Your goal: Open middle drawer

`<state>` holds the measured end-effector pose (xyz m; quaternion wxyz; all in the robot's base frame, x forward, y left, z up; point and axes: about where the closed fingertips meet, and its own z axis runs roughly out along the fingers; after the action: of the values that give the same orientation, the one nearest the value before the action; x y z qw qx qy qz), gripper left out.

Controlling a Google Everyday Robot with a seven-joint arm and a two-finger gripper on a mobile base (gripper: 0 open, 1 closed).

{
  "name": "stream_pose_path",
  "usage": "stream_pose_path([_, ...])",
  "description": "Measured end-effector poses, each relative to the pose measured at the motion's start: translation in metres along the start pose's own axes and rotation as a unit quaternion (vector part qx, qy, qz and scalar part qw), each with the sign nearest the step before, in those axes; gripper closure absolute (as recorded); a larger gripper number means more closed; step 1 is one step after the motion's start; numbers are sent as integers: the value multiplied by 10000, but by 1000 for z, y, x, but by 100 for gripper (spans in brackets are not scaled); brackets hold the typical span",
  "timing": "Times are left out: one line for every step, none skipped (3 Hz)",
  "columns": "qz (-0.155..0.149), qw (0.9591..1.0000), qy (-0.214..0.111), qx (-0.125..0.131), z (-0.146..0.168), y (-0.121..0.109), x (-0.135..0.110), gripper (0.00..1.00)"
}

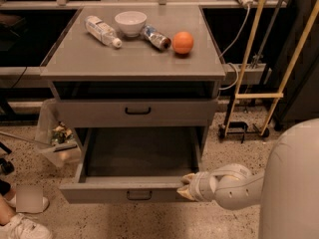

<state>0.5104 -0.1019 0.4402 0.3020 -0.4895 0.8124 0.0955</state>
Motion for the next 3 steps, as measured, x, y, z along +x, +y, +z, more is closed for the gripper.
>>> stream_pose_path([-17, 10000, -11, -54, 1, 4, 1, 100])
stream_pose_path([31, 9999, -15, -104, -3, 11, 7, 100])
stream_pose_path([32, 9999, -15, -105, -4, 11, 5, 100])
